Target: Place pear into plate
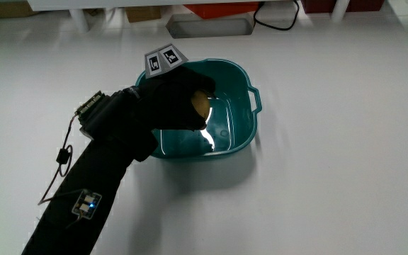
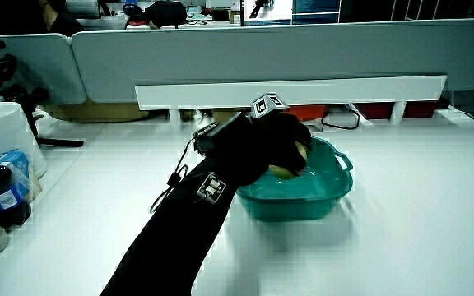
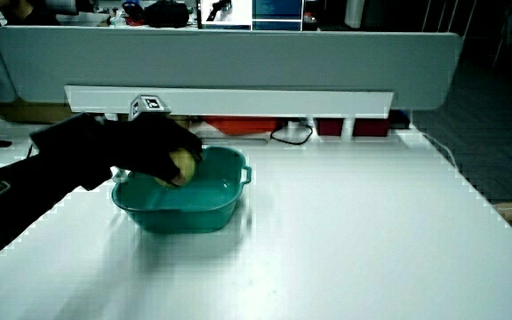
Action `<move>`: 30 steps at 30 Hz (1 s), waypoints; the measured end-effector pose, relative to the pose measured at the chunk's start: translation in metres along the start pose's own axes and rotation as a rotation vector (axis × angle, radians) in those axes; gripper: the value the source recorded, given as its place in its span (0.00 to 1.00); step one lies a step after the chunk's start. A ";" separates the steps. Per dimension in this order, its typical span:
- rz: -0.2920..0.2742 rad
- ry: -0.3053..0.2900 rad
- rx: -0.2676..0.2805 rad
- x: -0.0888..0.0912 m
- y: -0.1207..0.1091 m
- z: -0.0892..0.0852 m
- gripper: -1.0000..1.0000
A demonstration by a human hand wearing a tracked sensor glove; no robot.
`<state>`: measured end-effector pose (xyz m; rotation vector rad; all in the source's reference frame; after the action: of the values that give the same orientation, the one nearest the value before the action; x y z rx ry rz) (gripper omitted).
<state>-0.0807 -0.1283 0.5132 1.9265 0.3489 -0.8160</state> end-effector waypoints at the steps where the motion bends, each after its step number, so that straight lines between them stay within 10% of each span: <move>1: 0.020 0.009 -0.002 -0.003 0.001 -0.001 0.50; 17: 0.098 0.092 0.062 -0.027 0.018 -0.023 0.50; 30: 0.121 0.050 0.049 -0.044 0.024 -0.034 0.50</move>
<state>-0.0863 -0.1059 0.5695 1.9956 0.2414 -0.7040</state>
